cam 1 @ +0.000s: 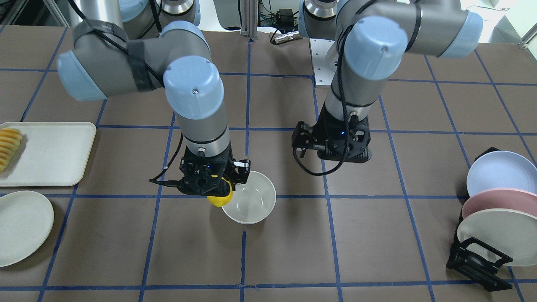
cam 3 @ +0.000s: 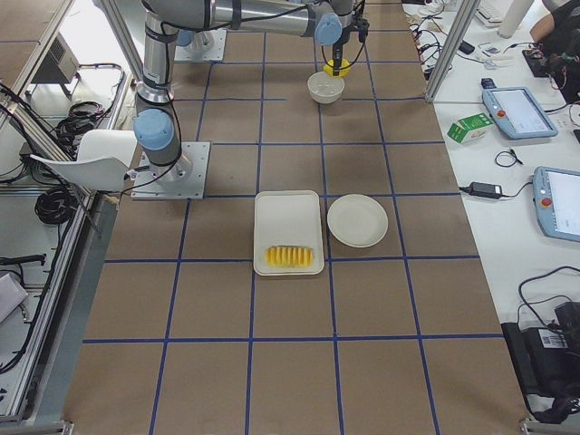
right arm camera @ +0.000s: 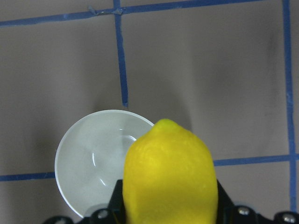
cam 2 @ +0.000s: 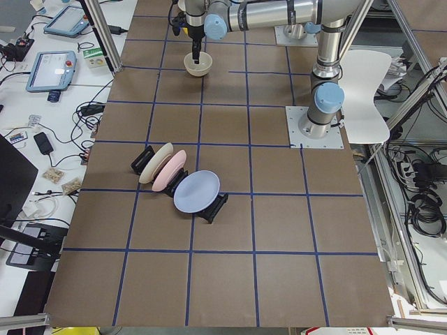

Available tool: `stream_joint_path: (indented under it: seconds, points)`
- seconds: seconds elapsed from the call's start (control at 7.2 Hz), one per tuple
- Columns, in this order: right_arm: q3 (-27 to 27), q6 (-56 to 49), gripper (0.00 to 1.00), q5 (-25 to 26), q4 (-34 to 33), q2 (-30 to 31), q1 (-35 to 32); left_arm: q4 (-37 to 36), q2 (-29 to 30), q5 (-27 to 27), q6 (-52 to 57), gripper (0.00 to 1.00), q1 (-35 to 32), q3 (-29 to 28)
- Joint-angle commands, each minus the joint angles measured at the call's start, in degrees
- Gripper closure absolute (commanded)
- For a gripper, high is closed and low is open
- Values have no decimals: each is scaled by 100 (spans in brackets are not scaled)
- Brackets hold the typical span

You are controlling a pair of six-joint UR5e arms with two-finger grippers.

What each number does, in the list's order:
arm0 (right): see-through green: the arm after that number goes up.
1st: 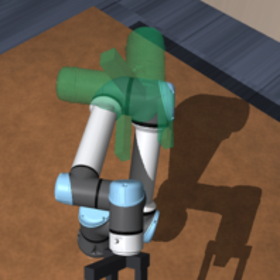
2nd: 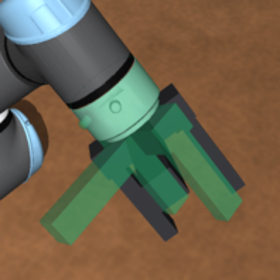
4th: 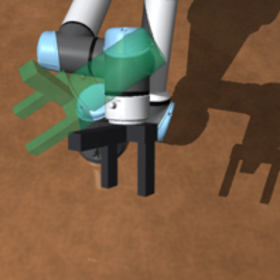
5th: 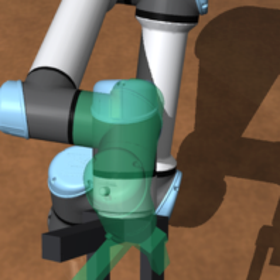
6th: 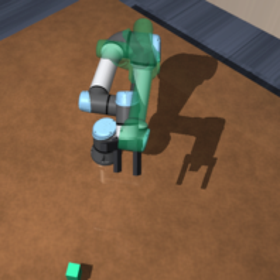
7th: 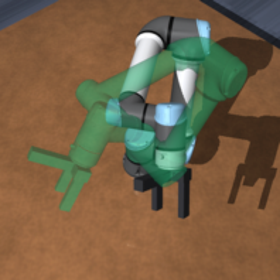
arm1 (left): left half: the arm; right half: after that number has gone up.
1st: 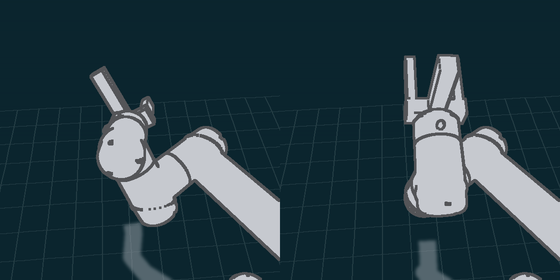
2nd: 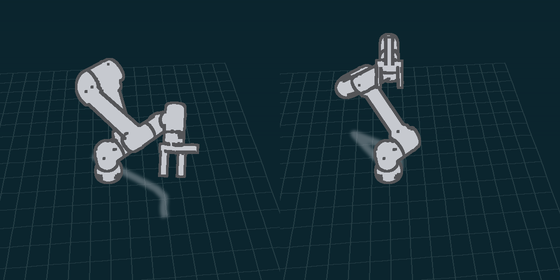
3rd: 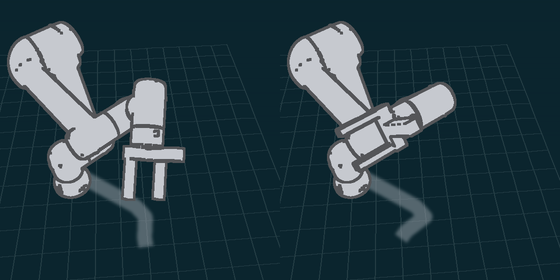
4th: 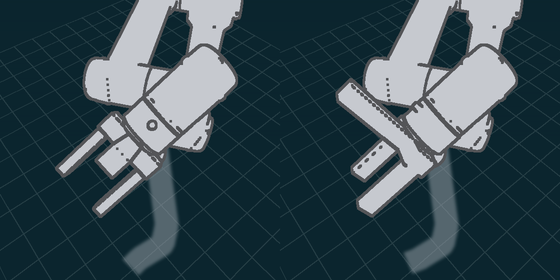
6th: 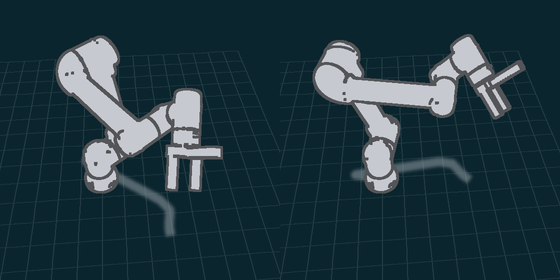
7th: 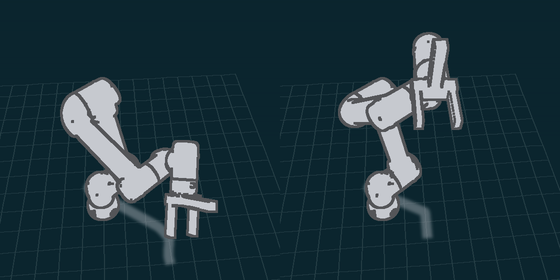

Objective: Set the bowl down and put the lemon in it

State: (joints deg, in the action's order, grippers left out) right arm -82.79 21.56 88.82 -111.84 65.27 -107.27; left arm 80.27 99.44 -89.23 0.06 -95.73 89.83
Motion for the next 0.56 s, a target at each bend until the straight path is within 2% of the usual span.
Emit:
stream_joint_path:
  seconds: [0.0,0.42]
  points:
    - [-35,278,79,-75,-573,-565,-294,1058,-634,-121,407,0,238,-159]
    - [-201,297,77,-84,-654,-795,-356,1026,-899,-121,592,0,790,-123]
